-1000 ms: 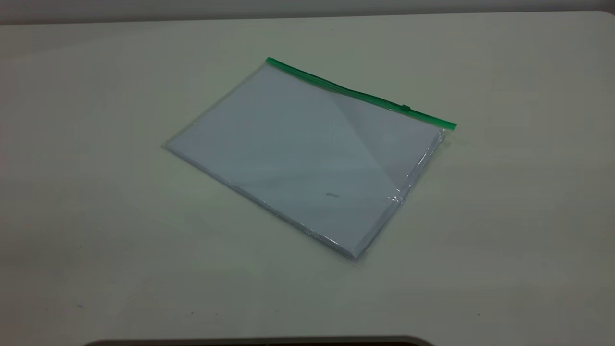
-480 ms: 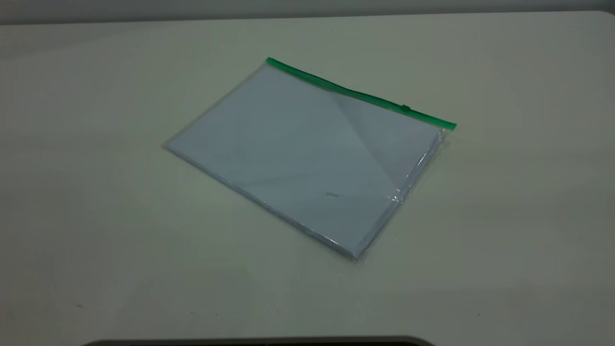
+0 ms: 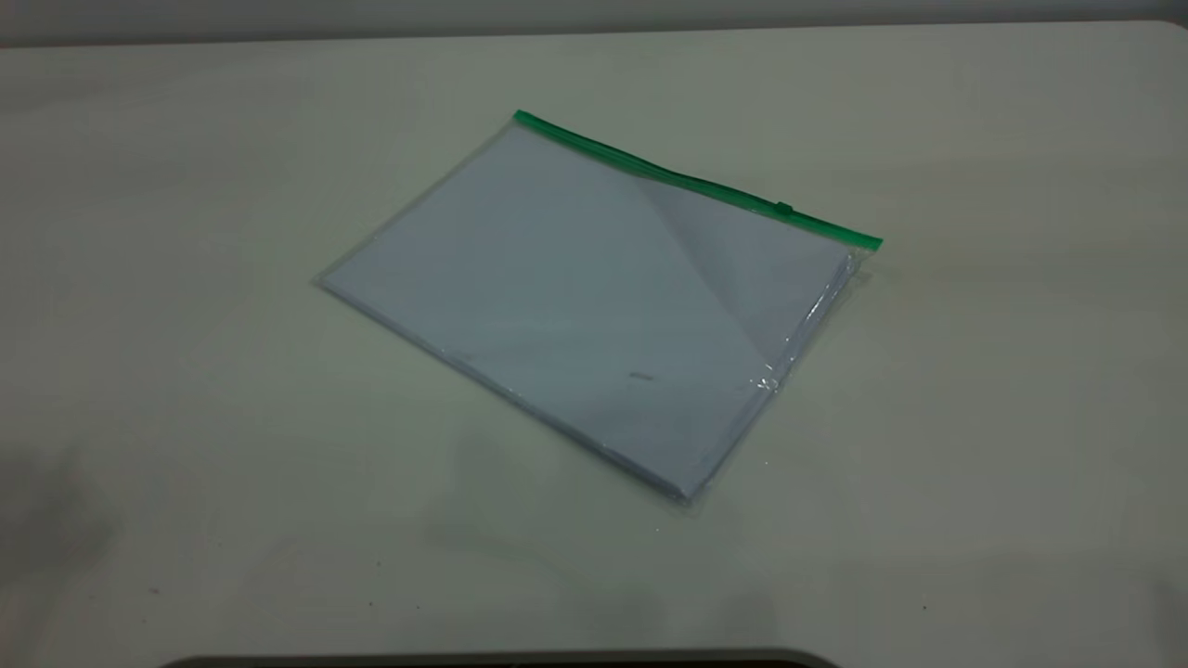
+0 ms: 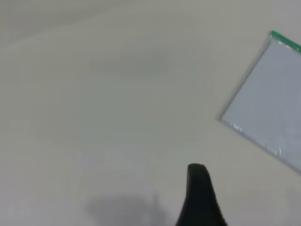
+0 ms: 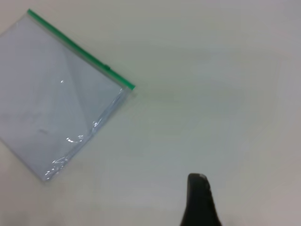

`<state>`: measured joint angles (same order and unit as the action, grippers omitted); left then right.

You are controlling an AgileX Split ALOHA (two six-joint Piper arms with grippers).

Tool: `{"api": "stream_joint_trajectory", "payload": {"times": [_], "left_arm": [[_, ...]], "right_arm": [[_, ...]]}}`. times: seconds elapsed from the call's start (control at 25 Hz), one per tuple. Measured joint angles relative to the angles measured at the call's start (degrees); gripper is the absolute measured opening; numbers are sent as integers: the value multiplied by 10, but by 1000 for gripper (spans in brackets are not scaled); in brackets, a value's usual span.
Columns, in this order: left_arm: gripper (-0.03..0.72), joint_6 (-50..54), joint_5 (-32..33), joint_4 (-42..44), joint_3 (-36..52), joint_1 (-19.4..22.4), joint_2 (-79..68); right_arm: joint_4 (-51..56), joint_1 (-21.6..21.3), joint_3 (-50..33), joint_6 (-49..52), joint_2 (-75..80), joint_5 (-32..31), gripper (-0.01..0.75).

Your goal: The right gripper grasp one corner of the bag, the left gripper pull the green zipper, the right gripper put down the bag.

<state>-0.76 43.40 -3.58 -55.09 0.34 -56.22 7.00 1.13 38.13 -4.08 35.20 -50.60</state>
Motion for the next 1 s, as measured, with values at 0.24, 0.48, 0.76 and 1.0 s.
{"api": "stream_joint_trajectory", "payload": {"times": [0.24, 0.48, 0.76, 1.0], "left_arm": [[584, -50, -58, -42, -90, 0, -171], [583, -197, -85, -150, -159, 0, -306], [583, -362, -88, -209, -188, -24, -408], [583, -398, -97, -209, -190, -67, -463]], "right_arm": [[58, 0, 0, -45, 118, 69, 578], [172, 0, 1, -186, 267, 148, 578], [405, 0, 4, -443, 450, 209, 578], [655, 0, 6, -704, 600, 217, 578]]}}
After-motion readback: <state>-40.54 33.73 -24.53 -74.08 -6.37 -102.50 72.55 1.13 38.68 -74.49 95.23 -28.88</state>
